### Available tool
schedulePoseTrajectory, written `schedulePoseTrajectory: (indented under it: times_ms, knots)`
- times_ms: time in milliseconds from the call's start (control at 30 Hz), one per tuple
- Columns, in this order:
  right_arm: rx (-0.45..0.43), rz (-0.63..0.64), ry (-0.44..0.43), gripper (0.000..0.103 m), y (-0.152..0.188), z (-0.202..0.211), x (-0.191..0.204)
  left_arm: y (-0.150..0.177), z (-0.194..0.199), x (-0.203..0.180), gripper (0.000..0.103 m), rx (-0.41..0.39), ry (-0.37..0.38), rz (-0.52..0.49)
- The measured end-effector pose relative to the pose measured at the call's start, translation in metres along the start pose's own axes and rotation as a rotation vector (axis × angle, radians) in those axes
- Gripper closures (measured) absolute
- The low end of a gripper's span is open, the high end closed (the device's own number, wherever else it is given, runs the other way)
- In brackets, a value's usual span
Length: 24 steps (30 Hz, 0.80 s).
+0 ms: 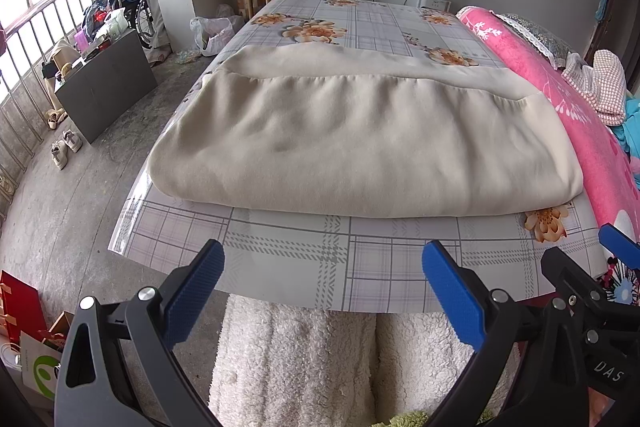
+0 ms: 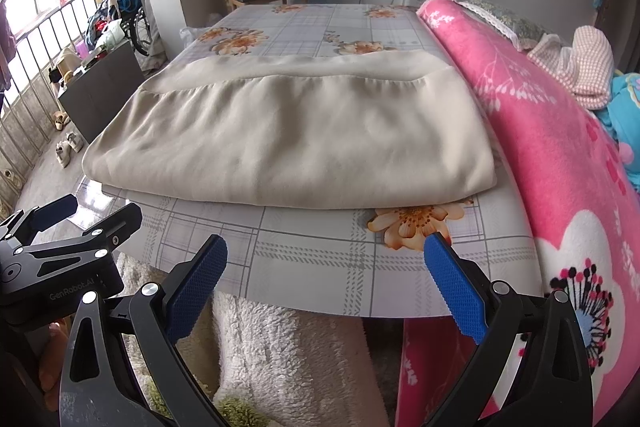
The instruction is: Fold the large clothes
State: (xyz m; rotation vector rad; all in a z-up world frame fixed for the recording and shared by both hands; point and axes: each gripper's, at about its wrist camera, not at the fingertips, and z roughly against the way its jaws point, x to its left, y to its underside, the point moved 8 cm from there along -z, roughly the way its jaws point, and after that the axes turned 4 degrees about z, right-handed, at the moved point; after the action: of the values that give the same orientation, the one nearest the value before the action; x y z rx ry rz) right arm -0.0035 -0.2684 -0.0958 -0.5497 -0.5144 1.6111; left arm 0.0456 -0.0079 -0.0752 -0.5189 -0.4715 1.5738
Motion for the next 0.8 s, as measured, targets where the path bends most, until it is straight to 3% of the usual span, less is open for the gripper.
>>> schedulePoseTrajectory:
  times_ms: [800]
  knots:
    - [-0.005,0.024,0.002,0.008,-0.0052,-0.0014,0.0006,-0.0082,0.0021,0.0002,0.006,-0.016,-0.008,0.008]
